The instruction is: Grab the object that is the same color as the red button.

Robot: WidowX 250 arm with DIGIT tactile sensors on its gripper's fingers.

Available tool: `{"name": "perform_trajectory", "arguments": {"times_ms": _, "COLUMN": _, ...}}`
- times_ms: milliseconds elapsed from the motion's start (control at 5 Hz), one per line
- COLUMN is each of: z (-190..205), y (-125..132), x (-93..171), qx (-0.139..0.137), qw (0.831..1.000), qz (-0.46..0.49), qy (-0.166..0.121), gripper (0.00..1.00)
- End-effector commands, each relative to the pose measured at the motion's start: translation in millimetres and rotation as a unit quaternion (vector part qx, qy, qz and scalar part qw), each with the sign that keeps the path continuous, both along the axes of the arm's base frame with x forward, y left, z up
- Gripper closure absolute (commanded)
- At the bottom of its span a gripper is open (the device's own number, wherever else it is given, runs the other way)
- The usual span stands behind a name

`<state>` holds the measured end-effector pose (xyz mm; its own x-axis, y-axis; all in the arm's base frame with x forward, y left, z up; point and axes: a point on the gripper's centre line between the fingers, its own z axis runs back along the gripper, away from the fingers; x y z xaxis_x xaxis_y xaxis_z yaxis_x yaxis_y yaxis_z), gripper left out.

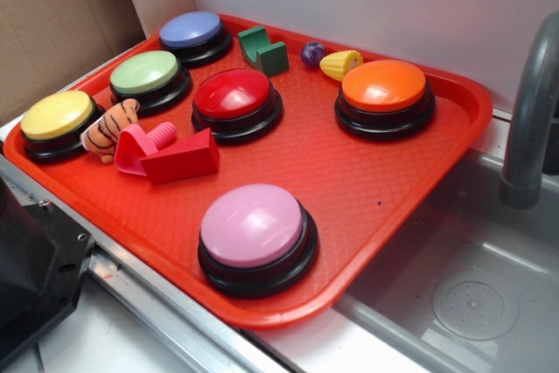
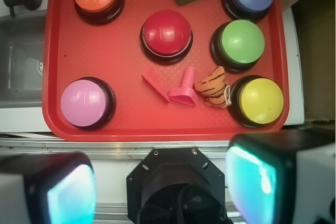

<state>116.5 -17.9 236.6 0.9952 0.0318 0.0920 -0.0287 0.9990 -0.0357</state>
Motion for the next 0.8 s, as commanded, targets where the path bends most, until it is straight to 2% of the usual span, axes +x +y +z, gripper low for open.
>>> {"name": "perform_trajectory", "arguments": {"times_ms": 0, "z": 0, "y": 0, "x": 0, "qx": 0.0, "qw": 1.0, "qz": 0.0, "qy": 0.0, "gripper": 0.0}}
{"name": "perform_trajectory", "arguments": {"times_ms": 200, "z": -8, "y": 1, "x": 6, "qx": 0.017, "qw": 0.999, "qz": -0.034, "qy": 0.003, "gripper": 0.0}}
{"name": "perform_trajectory", "arguments": {"times_ms": 400, "z": -28, "y": 2, "x": 16, "qx": 0.023, "qw": 0.997, "qz": -0.07, "qy": -0.003, "gripper": 0.0}}
{"name": "perform_trajectory", "arguments": {"times_ms": 600, "z": -53, "y": 1, "x": 31, "qx": 0.052, "qw": 0.994, "qz": -0.098, "qy": -0.021, "gripper": 0.0}}
